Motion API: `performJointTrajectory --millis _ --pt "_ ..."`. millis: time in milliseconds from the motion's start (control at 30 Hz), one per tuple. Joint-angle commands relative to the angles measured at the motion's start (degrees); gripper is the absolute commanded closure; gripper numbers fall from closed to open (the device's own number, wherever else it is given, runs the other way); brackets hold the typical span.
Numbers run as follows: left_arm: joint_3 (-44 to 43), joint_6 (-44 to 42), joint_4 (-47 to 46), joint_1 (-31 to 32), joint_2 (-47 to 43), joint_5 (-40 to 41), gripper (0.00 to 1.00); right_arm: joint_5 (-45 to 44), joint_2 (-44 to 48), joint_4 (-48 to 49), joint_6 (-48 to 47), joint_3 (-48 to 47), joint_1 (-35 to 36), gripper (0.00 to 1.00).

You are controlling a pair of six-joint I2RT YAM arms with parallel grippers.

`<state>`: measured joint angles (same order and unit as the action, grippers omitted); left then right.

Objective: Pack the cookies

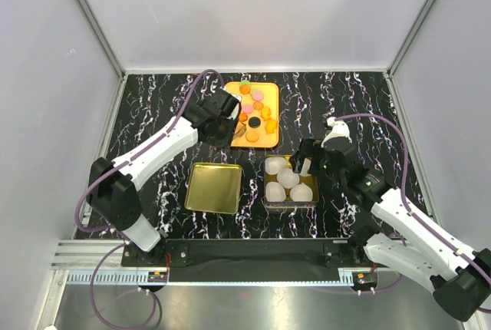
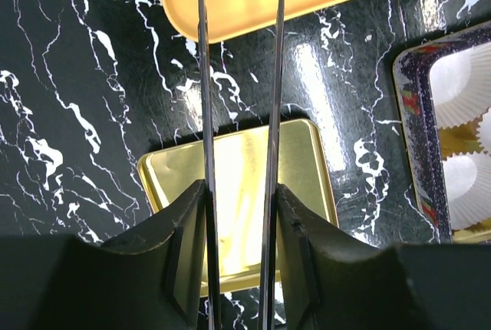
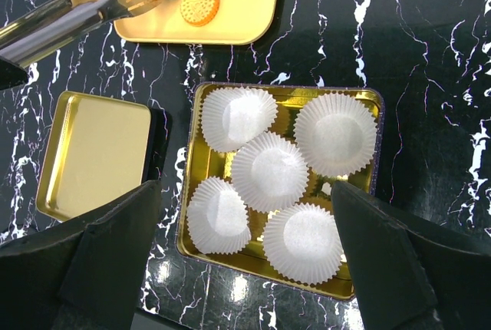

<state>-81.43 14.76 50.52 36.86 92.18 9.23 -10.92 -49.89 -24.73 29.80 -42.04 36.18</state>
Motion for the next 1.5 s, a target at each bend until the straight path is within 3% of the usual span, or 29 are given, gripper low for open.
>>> performJointTrajectory --millis 0,467,867,1467 --pt "-3.12 -1.23 0.89 0.93 -3.41 -0.26 0.7 -1.21 1.28 1.18 -0.36 -1.81 0.2 0.0" --pt "-7.16 0.61 4.23 12.0 -6.75 -1.68 0.7 -9.2 3.3 -3.92 -2.38 -6.38 0.29 0.0" --pt "-10.5 3.78 -0.86 22.02 0.0 -5.19 0.69 -14.3 10.07 -10.68 -1.77 -9.02 0.29 0.0" --pt "-12.53 4.48 -5.17 25.36 7.57 -8.0 0.67 -14.66 14.2 -14.82 0.08 -7.53 0.29 0.0"
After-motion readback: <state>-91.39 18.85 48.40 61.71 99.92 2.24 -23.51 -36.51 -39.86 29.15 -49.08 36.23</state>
